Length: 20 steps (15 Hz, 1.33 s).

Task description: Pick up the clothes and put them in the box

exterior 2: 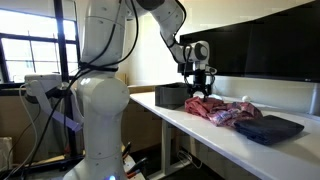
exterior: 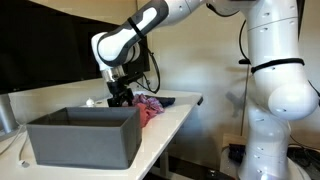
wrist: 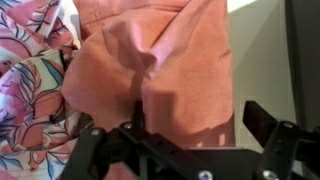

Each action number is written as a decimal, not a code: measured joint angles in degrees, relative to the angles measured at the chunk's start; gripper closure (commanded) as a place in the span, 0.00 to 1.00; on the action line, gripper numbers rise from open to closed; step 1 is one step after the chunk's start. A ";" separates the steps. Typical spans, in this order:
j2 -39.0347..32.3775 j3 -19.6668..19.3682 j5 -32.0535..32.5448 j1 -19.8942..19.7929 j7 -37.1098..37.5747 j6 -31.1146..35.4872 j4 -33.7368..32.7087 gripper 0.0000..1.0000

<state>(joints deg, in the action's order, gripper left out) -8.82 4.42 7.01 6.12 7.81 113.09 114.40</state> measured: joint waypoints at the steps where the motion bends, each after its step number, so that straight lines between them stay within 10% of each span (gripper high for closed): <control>1: -0.81 -0.01 0.21 0.02 0.00 0.15 -0.07 0.00; 4: -2.79 -0.20 0.44 0.02 0.01 0.37 -0.67 0.00; 5: -3.35 -0.26 0.45 0.02 0.01 0.37 -1.13 0.25; 17: -6.29 0.36 0.24 1.14 0.00 0.12 -5.77 0.95; 20: -6.28 0.65 0.23 1.71 0.00 -0.45 -5.79 0.93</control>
<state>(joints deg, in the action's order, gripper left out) -15.10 5.07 7.24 7.82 7.82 112.64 108.61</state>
